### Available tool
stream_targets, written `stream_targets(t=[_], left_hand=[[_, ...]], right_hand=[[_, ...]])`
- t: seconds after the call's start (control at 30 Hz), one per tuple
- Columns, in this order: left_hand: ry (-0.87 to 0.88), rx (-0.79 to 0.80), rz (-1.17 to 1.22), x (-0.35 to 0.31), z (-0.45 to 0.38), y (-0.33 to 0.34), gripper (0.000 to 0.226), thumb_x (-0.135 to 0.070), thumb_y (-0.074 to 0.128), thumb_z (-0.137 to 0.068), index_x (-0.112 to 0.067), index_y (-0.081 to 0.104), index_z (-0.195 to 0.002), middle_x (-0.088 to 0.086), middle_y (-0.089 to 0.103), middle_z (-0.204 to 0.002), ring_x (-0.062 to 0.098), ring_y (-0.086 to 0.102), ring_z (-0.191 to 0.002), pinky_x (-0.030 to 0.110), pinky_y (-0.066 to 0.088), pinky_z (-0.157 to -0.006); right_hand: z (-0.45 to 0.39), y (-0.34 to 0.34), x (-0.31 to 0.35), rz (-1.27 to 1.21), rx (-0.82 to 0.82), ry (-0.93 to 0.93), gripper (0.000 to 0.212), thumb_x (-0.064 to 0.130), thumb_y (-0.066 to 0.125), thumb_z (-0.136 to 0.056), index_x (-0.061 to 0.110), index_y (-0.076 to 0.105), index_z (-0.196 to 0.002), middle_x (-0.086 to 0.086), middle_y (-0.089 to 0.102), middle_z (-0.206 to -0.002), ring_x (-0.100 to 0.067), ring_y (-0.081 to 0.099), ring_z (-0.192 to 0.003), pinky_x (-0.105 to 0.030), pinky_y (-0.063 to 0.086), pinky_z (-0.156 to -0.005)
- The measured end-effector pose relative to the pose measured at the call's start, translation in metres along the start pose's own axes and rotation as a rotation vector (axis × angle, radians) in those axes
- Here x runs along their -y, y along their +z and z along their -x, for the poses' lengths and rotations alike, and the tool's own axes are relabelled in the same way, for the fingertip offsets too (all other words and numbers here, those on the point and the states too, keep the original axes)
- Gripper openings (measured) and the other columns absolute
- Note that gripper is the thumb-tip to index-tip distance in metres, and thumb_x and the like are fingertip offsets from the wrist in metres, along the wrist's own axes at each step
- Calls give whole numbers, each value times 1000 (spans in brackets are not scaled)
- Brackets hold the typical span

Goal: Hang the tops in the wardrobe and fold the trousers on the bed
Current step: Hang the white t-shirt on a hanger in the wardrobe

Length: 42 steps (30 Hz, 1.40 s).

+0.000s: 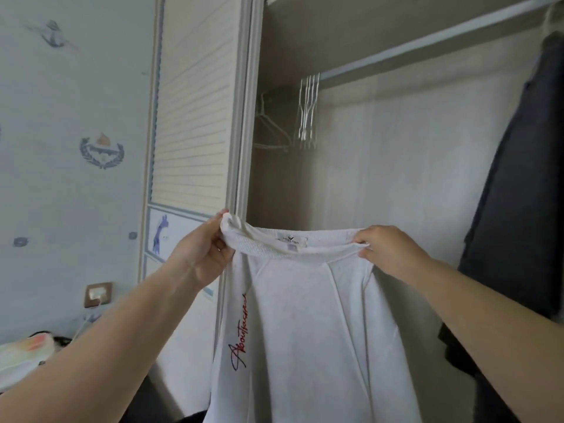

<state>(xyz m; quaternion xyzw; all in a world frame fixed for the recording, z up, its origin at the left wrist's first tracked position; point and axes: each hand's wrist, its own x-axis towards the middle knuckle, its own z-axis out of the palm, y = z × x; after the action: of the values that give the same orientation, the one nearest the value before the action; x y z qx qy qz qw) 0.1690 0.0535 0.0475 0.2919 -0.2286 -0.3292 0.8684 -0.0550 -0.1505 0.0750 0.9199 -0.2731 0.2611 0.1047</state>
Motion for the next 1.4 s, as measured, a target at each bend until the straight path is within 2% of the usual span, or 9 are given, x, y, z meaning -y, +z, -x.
stream_targets(t=[0.23,0.4,0.6,0.8,0.87,0.97,1.07,1.23,1.4], left_hand=[[-34,173,-62,-3,-118,24,15,-10,51,-98,-9,66,-100,7,69,-83,13,67,-73,25,59,-66],[-35,206,-85,2,-193,48,21,-6,48,-98,-11,60,-114,5,69,-82,9,68,-66,21,58,-59],[3,207,-94,9,-258,76,31,-5,48,-98,-8,55,-129,7,66,-102,14,65,-85,25,59,-66],[97,230,-160,4,-309,124,23,-8,50,-98,-10,60,-118,11,56,-134,20,56,-118,30,47,-90],[134,232,-178,-2,-322,140,28,-9,50,-98,-8,58,-125,11,57,-131,19,59,-111,31,49,-86],[199,238,-246,-9,-337,157,25,-9,53,-97,-7,60,-121,9,61,-116,19,61,-97,32,52,-72],[245,216,-312,-11,-352,168,14,-9,56,-95,-7,66,-106,8,63,-107,21,61,-102,32,50,-79],[271,257,-356,-13,-372,178,12,-7,58,-93,-9,67,-100,5,67,-87,13,64,-74,21,51,-49],[305,289,-333,-24,-385,181,15,-2,57,-92,-10,65,-81,-4,64,-47,10,64,-49,15,47,-38]], right_hand=[[-89,-2,-39,163,-15,91,16,17,60,-88,11,68,-100,-6,65,-102,-23,58,-96,-32,46,-82],[-149,3,-55,267,-11,128,17,20,60,-88,14,70,-101,-5,67,-104,-22,59,-97,-32,47,-84],[-207,9,-81,283,11,159,21,21,61,-89,18,69,-107,0,64,-112,-20,57,-102,-25,41,-78],[-269,-9,-108,87,202,238,16,23,69,-83,14,71,-96,7,61,-72,-6,53,-59,-13,39,-49],[-293,-20,-110,24,155,211,14,24,69,-83,15,73,-93,4,66,-79,-3,52,-60,-12,41,-51],[-336,-40,-101,-114,-256,113,17,25,60,-89,17,74,-93,-1,71,-98,-13,63,-87,-21,48,-78],[-377,-52,-76,-257,-471,70,33,33,48,-97,11,72,-100,-13,69,-109,-28,61,-107,-30,44,-87],[-427,-57,-45,-379,-503,139,61,53,38,-96,1,63,-115,-16,63,-119,-31,60,-111,-38,47,-92],[-451,-48,-32,-416,-502,202,48,41,42,-98,-1,64,-104,-19,69,-97,-33,68,-89,-46,56,-83]])
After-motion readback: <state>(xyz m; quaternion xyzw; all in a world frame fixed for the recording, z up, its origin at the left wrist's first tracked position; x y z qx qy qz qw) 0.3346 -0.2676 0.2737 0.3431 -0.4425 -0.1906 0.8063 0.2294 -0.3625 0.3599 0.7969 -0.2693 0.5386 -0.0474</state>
